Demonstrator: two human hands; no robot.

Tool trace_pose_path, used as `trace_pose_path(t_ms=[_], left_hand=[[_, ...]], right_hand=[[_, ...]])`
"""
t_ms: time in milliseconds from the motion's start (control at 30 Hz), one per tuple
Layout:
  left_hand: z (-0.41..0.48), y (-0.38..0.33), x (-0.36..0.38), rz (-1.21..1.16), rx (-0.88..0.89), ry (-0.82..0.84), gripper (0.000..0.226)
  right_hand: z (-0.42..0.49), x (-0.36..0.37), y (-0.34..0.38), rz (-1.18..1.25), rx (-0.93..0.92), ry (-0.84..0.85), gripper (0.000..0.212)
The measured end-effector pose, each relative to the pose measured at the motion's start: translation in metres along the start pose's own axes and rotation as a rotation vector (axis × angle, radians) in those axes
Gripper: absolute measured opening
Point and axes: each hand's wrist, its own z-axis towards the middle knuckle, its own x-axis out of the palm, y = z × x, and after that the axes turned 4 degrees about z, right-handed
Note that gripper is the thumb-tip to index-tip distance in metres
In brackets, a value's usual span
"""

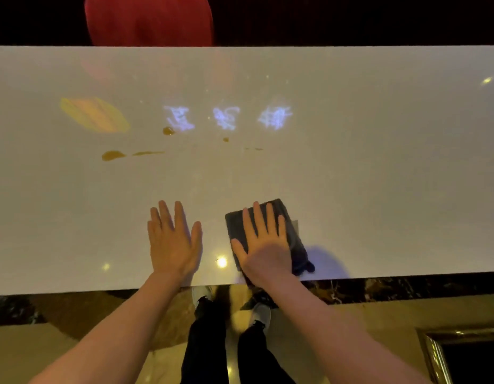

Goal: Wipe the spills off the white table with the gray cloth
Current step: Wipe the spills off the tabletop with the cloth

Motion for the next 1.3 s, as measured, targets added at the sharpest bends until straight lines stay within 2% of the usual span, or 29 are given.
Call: trace_pose_path(t_ms=[133,200,233,367,433,467,500,600,700,733,767,867,900,933,967,1000,1100,1200,1233,1267,1300], left_hand=[[-0.003,0.0,0.004,0.031,-0.012,-0.008,0.071],[-0.004,-0.002,0.005,0.032,-0.013,-0.01,0.07],[-0.004,-0.001,0.005,0.034,-0.019,-0.005,0.07],[-0.004,0.0,0.008,0.033,-0.02,-0.007,0.071],[-0.002,0.0,0.008,0.034,-0.025,-0.006,0.071],[-0.002,0.0,0.008,0.037,-0.03,-0.005,0.071],[-0.002,0.0,0.007,0.044,-0.032,0.001,0.071],[-0.003,-0.002,0.004,0.074,-0.025,0.02,0.072],[-0.004,-0.002,0.002,0.076,-0.022,0.034,0.071],[-0.004,-0.002,0.002,0.064,-0.022,0.036,0.071],[-0.004,-0.002,0.002,0.052,-0.025,0.034,0.071],[-0.005,-0.003,0.005,0.039,-0.03,0.03,0.072],[-0.005,-0.003,0.005,0.043,-0.03,0.027,0.072],[-0.003,-0.002,0.005,0.047,-0.029,0.029,0.072],[-0.002,-0.002,0.004,0.051,-0.029,0.041,0.072],[-0.002,-0.001,0.004,0.053,-0.029,0.054,0.073],[-0.003,-0.002,0.001,0.074,-0.031,0.072,0.072],[-0.001,-0.002,-0.001,0.075,-0.027,0.083,0.073],[-0.001,-0.001,-0.001,0.07,-0.028,0.085,0.073],[-0.001,-0.001,-0.001,0.067,-0.027,0.087,0.074],[-0.001,-0.001,-0.001,0.065,-0.027,0.087,0.075]], right_hand=[[-0.017,0.026,0.008,-0.062,-0.544,0.103,0.07],[0.011,0.008,-0.014,-0.135,-0.612,0.11,0.068],[0.032,-0.002,-0.029,-0.148,-0.541,0.073,0.068],[0.102,-0.048,-0.086,-0.085,0.182,-0.121,0.068],[0.099,-0.044,-0.068,-0.057,0.299,-0.215,0.067],[0.087,-0.034,-0.048,-0.049,0.24,-0.237,0.068],[0.068,-0.02,-0.024,-0.035,0.106,-0.215,0.069],[0.005,0.016,0.019,-0.062,-0.397,-0.014,0.069],[0.025,-0.005,-0.013,-0.138,-0.744,0.112,0.067],[0.047,-0.016,-0.032,-0.166,-0.733,0.096,0.067],[0.071,-0.028,-0.052,-0.168,-0.604,0.064,0.066],[0.127,-0.066,-0.107,-0.139,0.141,-0.156,0.067],[0.13,-0.068,-0.108,-0.098,0.303,-0.211,0.068],[0.128,-0.061,-0.094,-0.064,0.357,-0.236,0.069],[0.118,-0.049,-0.071,-0.06,0.311,-0.262,0.07],[0.1,-0.033,-0.044,-0.059,0.174,-0.271,0.07],[0.029,0.014,0.015,-0.073,-0.375,-0.092,0.07],[0.041,0.0,-0.01,-0.138,-0.781,0.064,0.067],[0.062,-0.013,-0.024,-0.16,-0.825,0.065,0.066],[0.086,-0.025,-0.039,-0.162,-0.756,0.027,0.065],[0.114,-0.04,-0.055,-0.125,-0.558,-0.028,0.064]])
